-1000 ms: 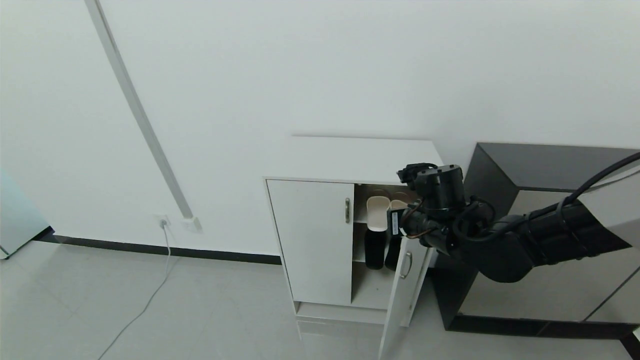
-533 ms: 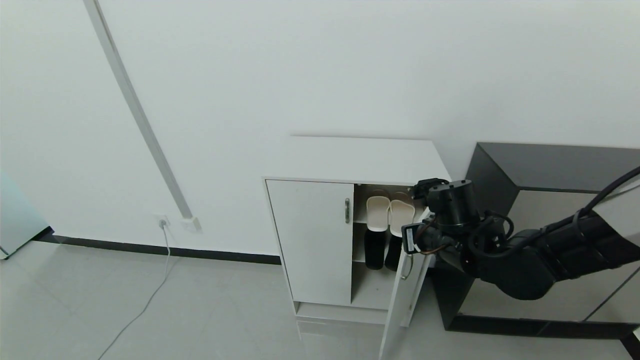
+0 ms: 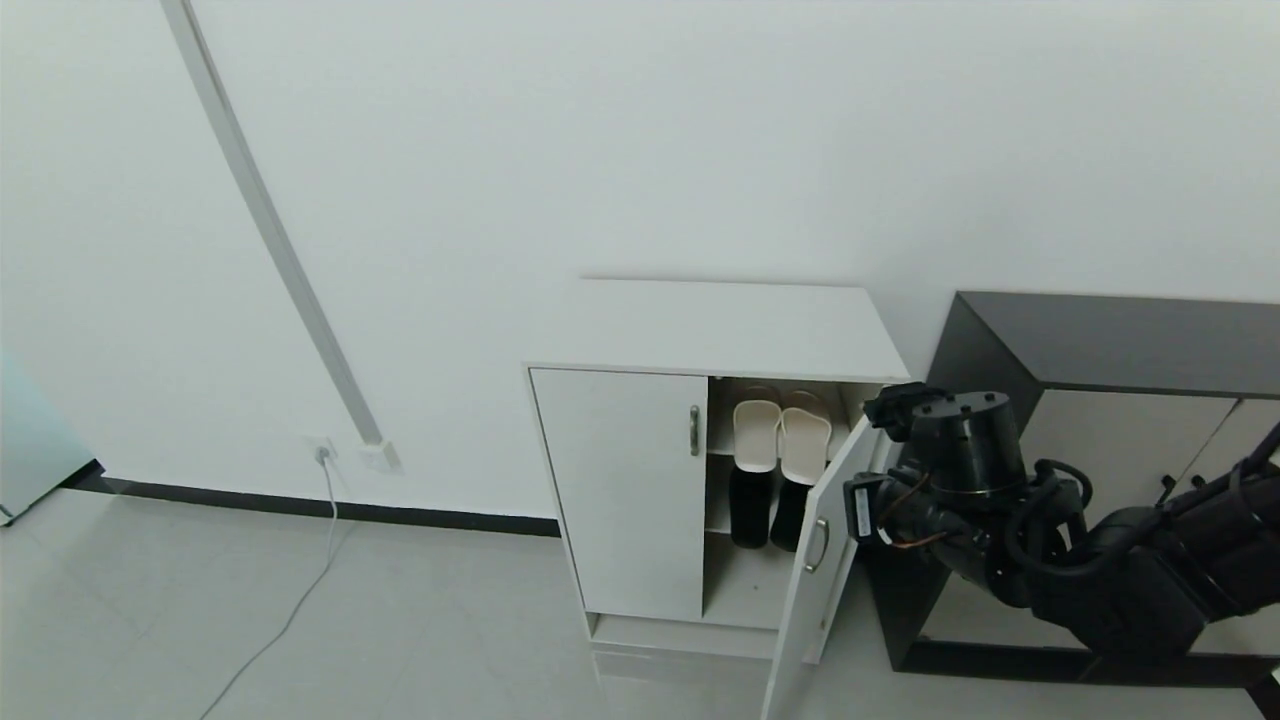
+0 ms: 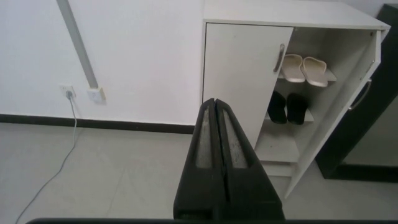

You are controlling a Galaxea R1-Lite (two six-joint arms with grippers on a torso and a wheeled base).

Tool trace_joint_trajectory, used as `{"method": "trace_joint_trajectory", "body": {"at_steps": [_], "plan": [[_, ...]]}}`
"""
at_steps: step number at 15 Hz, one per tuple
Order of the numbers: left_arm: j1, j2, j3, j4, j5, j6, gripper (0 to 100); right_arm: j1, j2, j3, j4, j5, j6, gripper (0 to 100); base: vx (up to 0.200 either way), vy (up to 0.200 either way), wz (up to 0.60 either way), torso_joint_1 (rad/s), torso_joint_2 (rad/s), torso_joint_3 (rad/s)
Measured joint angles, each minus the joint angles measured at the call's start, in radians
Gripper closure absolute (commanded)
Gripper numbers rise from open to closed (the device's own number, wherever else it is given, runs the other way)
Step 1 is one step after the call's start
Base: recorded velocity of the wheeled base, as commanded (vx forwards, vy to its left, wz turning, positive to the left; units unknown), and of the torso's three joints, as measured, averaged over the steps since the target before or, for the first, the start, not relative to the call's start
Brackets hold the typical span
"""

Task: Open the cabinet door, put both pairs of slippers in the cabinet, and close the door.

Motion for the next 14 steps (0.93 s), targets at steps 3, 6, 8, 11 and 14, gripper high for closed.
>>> {"method": "trace_joint_trajectory", "body": {"at_steps": [3, 6, 8, 11, 14], "plan": [[0.0, 0.0, 0.0, 0.0, 0.0, 0.0, 100, -0.006, -0.025, 0.101, -0.06, -0.001, -0.005, 100, 0.0, 0.0, 0.0, 0.0, 0.0, 0.0], [0.0, 0.0, 0.0, 0.0, 0.0, -0.001, 100, -0.007, -0.04, 0.162, -0.07, 0.0, -0.005, 100, 0.0, 0.0, 0.0, 0.0, 0.0, 0.0], [0.0, 0.0, 0.0, 0.0, 0.0, -0.001, 100, -0.008, -0.041, 0.184, -0.07, 0.0, -0.005, 100, 0.0, 0.0, 0.0, 0.0, 0.0, 0.0], [0.0, 0.0, 0.0, -0.001, 0.0, -0.001, 100, 0.001, -0.016, 0.185, -0.094, 0.001, -0.001, 100, 0.0, 0.0, 0.0, 0.0, 0.0, 0.0], [0.0, 0.0, 0.0, -0.001, 0.0, -0.001, 100, 0.015, 0.061, 0.161, -0.186, 0.0, -0.006, 100, 0.0, 0.0, 0.0, 0.0, 0.0, 0.0]]}}
